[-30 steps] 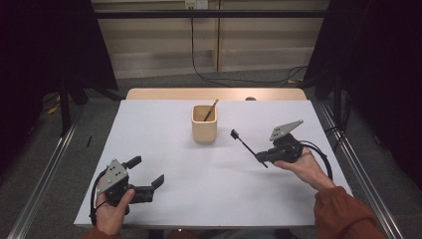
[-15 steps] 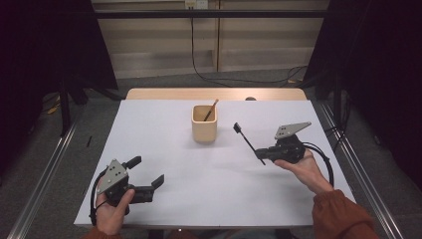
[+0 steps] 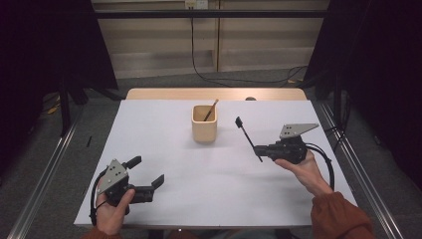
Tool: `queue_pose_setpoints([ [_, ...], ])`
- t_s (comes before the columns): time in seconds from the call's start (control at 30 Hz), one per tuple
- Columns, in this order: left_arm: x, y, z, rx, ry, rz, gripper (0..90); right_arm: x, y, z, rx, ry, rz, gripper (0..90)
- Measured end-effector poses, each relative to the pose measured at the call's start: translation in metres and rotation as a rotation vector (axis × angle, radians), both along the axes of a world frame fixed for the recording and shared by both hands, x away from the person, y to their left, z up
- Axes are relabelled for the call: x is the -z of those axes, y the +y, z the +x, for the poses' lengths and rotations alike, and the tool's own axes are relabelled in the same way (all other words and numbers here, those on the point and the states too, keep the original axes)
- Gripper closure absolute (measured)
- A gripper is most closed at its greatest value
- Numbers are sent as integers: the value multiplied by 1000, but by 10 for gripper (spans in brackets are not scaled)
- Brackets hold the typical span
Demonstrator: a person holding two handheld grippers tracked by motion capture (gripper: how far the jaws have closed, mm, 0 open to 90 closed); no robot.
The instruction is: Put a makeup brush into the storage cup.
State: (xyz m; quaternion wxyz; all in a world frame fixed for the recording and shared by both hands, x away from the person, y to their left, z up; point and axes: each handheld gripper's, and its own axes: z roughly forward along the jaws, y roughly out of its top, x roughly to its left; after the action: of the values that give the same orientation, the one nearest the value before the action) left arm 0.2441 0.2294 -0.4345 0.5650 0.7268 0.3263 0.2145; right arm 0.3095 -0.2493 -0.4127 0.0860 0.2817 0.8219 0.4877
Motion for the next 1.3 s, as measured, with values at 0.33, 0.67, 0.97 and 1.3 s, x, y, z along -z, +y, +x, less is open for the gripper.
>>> queue_pose_setpoints([
  [0.33, 0, 0, 0, -1, -1, 0, 19, -6, -6, -4, 41, -55, 88, 859],
  [0.67, -1, 1, -1, -8, -1, -5, 19, -10, -12, -5, 66, -74, 158, 859],
  [0.97, -1, 2, 0, -17, 4, -17, 19, -16, -16, -7, 74, -109, 184, 859],
  [1.3, -3, -1, -1, -4, 5, -22, 19, -18, -17, -8, 73, -120, 194, 859],
])
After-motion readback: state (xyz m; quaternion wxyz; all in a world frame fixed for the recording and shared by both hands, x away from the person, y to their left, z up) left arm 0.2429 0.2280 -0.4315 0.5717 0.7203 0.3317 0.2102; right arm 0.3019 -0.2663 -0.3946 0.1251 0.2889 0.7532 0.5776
